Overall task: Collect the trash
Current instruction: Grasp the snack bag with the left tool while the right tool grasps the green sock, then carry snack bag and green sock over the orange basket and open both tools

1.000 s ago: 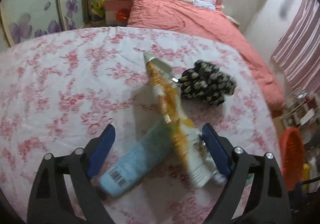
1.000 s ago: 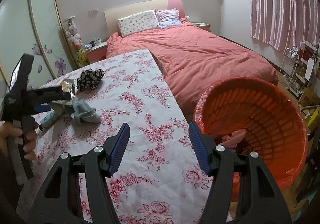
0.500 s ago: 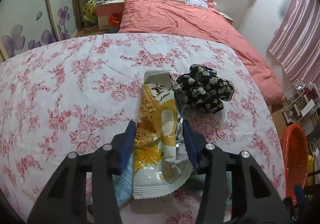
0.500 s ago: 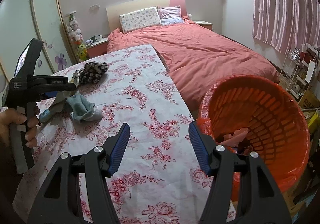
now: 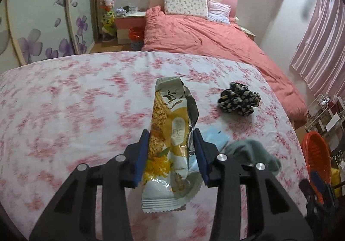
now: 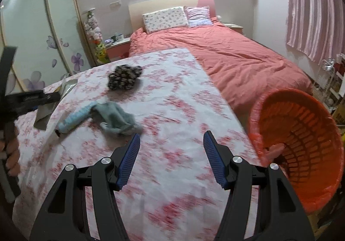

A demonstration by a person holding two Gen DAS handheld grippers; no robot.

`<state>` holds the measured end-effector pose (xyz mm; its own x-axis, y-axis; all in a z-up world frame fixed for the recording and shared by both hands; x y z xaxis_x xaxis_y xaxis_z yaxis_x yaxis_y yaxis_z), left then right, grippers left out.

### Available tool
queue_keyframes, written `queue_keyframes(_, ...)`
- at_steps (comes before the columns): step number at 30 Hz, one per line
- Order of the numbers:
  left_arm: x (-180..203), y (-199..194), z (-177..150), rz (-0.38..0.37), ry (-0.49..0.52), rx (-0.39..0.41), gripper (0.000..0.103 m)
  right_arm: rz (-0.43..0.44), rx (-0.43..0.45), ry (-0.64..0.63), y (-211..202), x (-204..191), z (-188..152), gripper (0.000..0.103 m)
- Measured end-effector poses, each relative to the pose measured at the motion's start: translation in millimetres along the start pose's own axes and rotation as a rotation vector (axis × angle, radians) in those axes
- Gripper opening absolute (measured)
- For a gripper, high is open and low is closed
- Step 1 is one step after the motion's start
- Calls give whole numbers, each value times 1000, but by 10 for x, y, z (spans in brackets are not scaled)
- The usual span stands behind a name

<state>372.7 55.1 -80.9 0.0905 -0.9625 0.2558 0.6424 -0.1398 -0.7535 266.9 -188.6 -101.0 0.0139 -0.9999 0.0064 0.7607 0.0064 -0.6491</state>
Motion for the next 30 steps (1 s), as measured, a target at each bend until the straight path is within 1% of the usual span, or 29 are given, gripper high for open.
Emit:
queue_keyframes(3, -201, -165, -45, 6, -10, 14, 41, 51, -9, 12, 118, -147, 92, 66)
queue_keyframes(6, -368, -267, -97, 14, -23, 20, 41, 89, -24, 22, 256, -291, 169, 66)
queue_keyframes(11, -592, -362, -177, 31, -34, 23, 41, 102, -52, 1, 463, -512, 236, 66)
queue_keyframes(14, -673, -374, -213, 31, -44, 14, 41, 95, -77, -44, 577, -642, 239, 65)
queue_keyframes(15, -690, -376, -223, 31, -45, 11, 41, 85, -89, -64, 602, -680, 222, 61)
queue_keyframes(17, -695, -382, -242, 32, -43, 11, 41, 47, -123, -108, 646, -712, 173, 28)
queue_keyframes(18, -687, -384, -253, 31, -42, 11, 41, 43, -131, -112, 647, -704, 160, 20)
queue_keyframes(19, -678, -397, -263, 29, -41, 12, 41, 40, -128, -107, 625, -679, 154, 11)
queue_keyframes(20, -663, -411, -272, 26, -39, 13, 41, 48, -126, -100, 605, -667, 150, 7)
queue_keyframes(23, -590, -457, -297, 14, -34, 17, 41, 60, -113, -70, 483, -596, 155, 6)
queue_keyframes(30, -296, -638, -352, -20, -2, 36, 41, 32, -17, -19, 67, -379, 277, 6)
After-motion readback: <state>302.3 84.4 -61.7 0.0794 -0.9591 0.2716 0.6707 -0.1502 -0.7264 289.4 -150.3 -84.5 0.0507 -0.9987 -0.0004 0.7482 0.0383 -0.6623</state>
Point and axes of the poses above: each gripper's, at about its wrist camera, not at the fingertips, and y roughly the way its jaws point, x to its right, z to its top, the point moved 8 cm from there along y, roughly the way its jaws point, and after that the axes turned 11 degrees about -y, right-handed, at the moved point
